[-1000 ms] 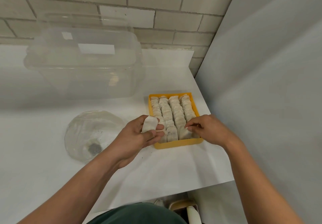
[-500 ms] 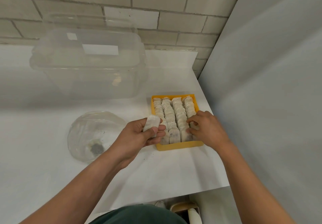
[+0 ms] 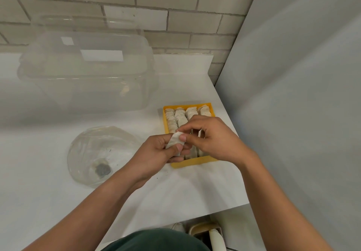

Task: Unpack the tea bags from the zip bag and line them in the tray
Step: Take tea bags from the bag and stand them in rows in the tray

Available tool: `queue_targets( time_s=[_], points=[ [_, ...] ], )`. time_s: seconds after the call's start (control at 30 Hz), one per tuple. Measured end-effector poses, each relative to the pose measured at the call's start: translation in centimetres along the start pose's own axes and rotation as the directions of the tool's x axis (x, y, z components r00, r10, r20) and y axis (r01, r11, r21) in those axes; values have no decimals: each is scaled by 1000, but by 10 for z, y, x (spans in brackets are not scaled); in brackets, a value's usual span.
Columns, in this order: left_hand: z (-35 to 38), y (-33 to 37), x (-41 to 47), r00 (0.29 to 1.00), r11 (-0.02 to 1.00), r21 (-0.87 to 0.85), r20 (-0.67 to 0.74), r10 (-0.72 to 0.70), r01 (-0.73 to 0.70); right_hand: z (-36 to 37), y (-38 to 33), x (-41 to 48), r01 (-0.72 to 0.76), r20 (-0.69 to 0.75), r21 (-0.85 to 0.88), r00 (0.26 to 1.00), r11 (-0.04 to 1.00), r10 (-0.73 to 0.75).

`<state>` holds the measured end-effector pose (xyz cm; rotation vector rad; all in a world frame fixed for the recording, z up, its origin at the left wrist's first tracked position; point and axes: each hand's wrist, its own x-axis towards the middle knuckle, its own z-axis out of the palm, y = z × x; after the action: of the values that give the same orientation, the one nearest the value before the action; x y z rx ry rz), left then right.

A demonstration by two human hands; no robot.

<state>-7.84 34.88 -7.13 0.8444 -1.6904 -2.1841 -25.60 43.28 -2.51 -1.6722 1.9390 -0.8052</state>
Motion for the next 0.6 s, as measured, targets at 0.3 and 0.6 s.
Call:
queue_targets(
  time_s=[0.3, 0.6],
  points=[
    [1, -15, 3, 970, 869, 479, -126, 210, -126, -10, 14, -16, -42, -262, -39, 964, 998, 30],
    [8, -31, 0, 955, 281, 939, 118, 273, -196, -37, 70, -27, -278, -169, -338, 958, 899, 233]
  ],
)
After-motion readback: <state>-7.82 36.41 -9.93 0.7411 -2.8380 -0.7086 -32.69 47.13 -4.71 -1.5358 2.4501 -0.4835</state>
